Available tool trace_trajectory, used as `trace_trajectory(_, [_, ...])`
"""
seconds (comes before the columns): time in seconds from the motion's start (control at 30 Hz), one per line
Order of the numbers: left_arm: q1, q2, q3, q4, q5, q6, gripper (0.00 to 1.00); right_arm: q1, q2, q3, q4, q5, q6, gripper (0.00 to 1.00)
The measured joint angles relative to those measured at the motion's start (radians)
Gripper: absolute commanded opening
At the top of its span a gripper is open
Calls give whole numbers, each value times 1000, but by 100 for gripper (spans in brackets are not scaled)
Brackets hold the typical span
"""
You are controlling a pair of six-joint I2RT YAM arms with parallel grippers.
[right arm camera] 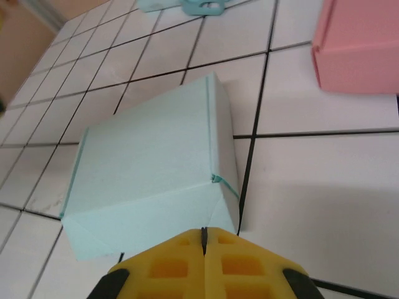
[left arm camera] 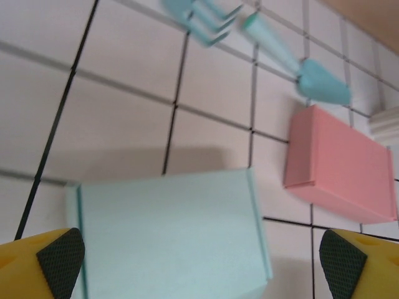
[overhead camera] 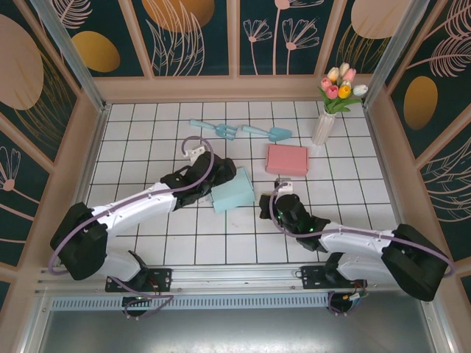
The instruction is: Fold the paper box
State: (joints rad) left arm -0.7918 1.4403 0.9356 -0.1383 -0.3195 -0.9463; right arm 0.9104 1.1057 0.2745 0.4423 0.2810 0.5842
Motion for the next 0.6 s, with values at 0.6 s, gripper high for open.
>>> trace_trajectory(0.6, [180, 364, 138, 212, 389, 382, 99, 0, -104, -59, -52, -108, 45, 0])
